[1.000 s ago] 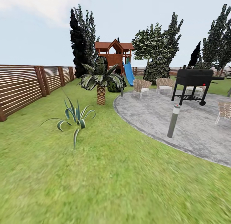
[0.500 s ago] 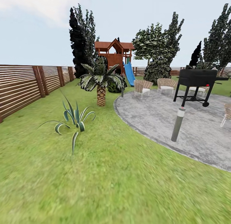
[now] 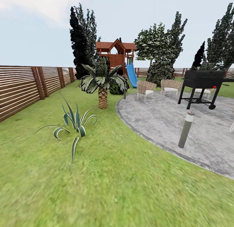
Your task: Take the three Easter eggs out of the wicker basket on the lawn in the garden, then place them on the lawn next to a single tree (choose any tree) so that all three eggs are next to the same tree and none are left in the basket.
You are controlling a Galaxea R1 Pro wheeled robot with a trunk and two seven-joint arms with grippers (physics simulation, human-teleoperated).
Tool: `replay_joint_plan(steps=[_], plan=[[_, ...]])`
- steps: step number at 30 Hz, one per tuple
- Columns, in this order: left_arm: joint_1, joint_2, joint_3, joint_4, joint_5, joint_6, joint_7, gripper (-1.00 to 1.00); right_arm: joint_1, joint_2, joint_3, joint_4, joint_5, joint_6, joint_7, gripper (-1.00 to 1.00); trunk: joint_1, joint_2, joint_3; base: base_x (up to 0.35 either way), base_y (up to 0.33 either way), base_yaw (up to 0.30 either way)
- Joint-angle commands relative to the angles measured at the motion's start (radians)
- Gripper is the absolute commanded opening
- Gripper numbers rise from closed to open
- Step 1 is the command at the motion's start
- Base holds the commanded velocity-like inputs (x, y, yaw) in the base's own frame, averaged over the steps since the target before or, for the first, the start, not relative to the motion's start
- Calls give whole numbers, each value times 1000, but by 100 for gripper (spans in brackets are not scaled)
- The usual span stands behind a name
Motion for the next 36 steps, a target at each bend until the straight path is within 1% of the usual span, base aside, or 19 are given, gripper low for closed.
replay_joint_plan(steps=[1, 11, 26, 31, 36], plan=[[0, 0, -2, -1, 10, 0, 0, 100, 0, 0, 3, -2, 8, 5, 1, 100, 1, 0, -1, 336, 85, 0], [0, 0, -2, -1, 9, 0, 0, 100, 0, -1, 3, 2, 9, 4, 2, 100, 1, 0, -1, 337, 80, 0], [0, 0, -2, -1, 9, 0, 0, 100, 0, 0, 3, 3, 11, 4, 2, 100, 1, 0, -1, 341, 8, -5], [0, 0, -2, -1, 9, 0, -1, 100, 0, -1, 3, 3, 13, 3, 2, 100, 1, 0, -1, 341, 0, -193], [0, 0, -2, -1, 9, 0, -1, 100, 0, -1, 3, 3, 13, -24, 3, 100, 1, 0, -1, 342, 0, -178]])
